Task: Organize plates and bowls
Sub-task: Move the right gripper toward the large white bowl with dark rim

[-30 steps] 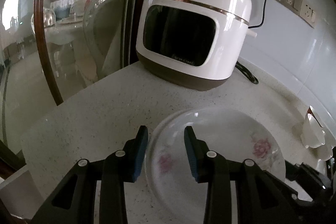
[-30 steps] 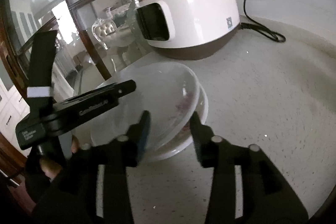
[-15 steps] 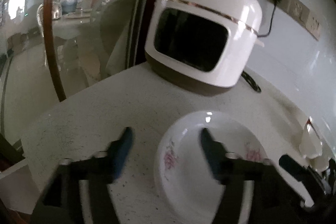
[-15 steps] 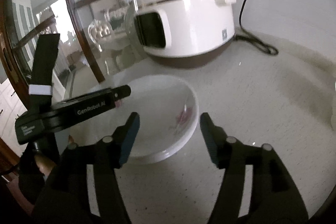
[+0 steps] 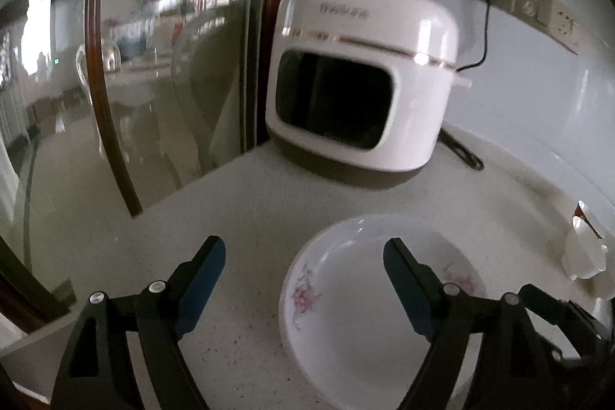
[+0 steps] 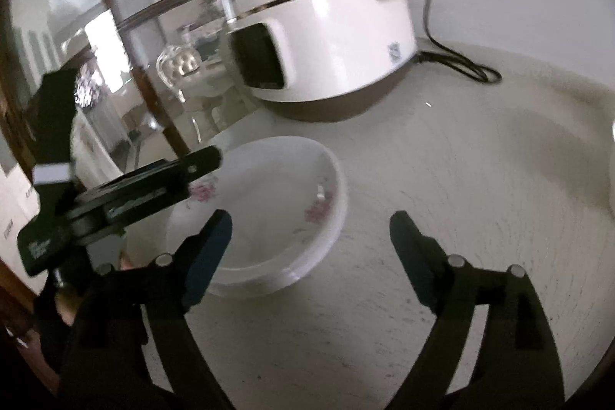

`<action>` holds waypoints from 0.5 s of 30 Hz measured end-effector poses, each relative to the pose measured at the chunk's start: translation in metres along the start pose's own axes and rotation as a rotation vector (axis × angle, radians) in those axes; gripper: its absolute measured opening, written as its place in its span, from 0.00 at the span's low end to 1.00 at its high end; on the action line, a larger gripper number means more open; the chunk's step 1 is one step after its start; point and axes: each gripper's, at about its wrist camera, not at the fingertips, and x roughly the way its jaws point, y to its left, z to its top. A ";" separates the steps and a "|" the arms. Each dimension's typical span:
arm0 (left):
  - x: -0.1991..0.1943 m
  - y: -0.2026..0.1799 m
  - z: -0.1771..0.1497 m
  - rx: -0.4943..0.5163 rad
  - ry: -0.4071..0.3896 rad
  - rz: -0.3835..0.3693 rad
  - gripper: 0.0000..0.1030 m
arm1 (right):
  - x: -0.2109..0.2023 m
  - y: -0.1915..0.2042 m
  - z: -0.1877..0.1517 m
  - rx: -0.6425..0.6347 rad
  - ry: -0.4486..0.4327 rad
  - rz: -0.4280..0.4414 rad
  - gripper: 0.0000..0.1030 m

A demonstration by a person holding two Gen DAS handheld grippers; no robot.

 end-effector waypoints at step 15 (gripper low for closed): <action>-0.043 -0.097 0.003 0.223 0.017 -0.247 0.99 | -0.047 -0.079 -0.005 0.273 -0.087 -0.094 0.86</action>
